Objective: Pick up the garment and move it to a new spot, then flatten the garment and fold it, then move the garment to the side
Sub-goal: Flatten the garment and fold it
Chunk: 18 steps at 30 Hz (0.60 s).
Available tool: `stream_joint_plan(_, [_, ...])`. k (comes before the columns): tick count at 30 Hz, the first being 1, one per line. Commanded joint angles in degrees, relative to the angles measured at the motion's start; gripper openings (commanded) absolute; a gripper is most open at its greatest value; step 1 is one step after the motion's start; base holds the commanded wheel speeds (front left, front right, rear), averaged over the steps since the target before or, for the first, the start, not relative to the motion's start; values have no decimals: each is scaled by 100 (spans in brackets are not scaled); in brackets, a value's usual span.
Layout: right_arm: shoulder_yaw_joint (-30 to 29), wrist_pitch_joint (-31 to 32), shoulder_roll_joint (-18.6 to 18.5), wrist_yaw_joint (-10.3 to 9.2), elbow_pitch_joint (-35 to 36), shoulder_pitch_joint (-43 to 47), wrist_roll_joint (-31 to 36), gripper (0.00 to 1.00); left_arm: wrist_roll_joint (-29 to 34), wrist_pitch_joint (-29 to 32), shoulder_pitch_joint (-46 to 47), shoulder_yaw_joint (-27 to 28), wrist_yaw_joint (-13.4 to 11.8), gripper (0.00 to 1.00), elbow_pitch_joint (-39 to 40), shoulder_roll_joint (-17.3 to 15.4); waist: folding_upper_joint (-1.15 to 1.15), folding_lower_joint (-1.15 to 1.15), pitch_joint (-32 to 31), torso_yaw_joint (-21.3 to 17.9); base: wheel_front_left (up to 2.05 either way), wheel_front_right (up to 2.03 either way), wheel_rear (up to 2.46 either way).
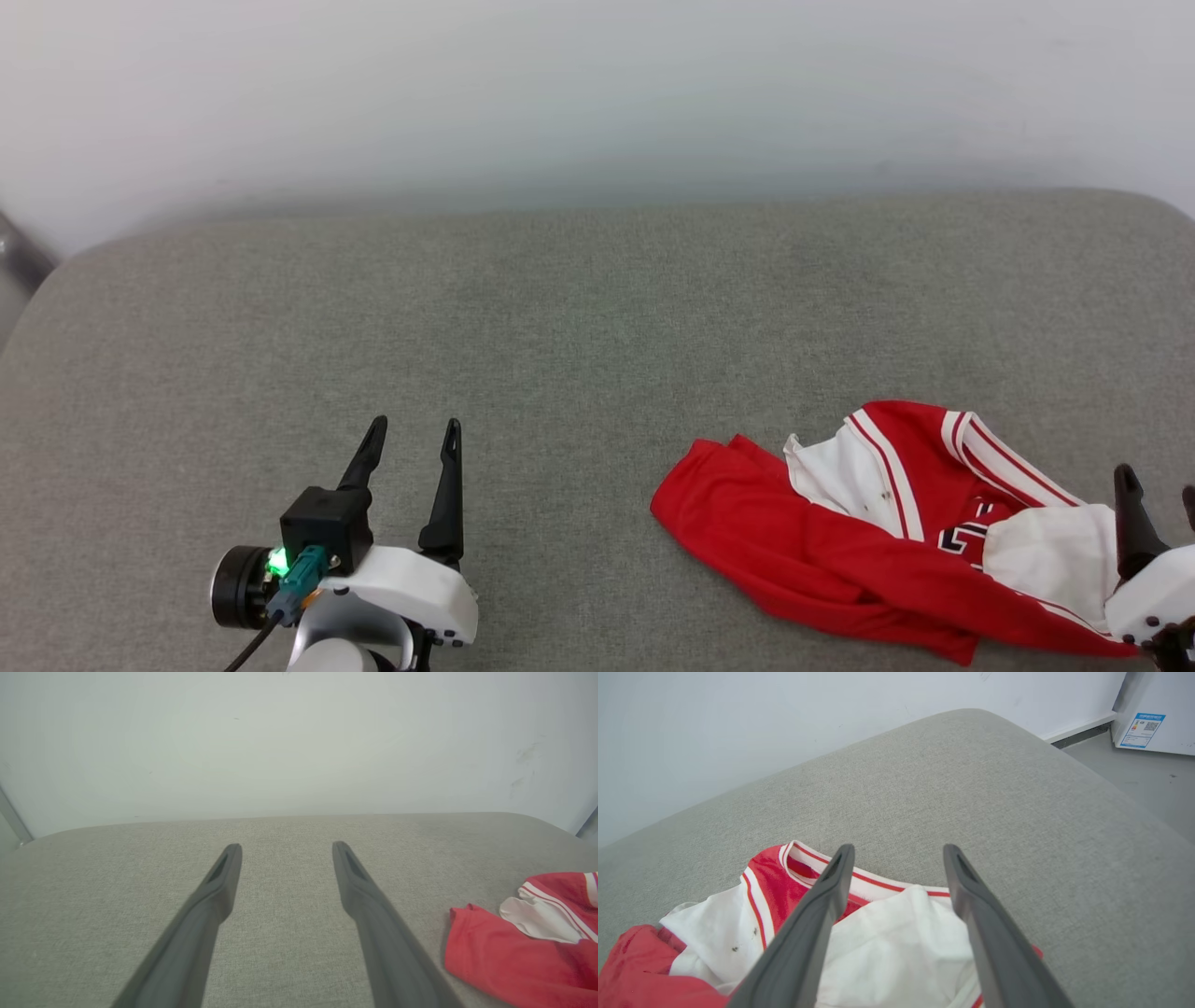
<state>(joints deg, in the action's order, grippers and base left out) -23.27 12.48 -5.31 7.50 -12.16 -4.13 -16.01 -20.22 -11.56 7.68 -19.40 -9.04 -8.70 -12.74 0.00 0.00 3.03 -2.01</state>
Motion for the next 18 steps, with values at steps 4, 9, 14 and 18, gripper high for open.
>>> stream_joint_plan(4, [491, -606, 87, -2, 512, 189, 375, 100, -28, 71, -176, 2, -52, 100, 68, -70, 0, 0, -223, 86, 0, 0, 0])
stream_joint_plan(9, [1041, -852, 111, -2, 880, 423, 604, 100, -29, 106, -239, -1, -98, 100, 120, -113, 0, 0, -312, 137, 0, 0, 0])
stream_joint_plan(14, [1660, -1107, 153, -2, 1369, 792, 774, 100, -52, 123, -323, 54, -156, 100, 183, -195, 0, 0, -370, 122, 0, 0, 0])
stream_joint_plan(18, [1888, -1163, 198, -2, 1673, 1059, 830, 100, -77, 160, -400, 94, -198, 100, 211, -251, 0, 0, -418, 53, 0, 0, 0])
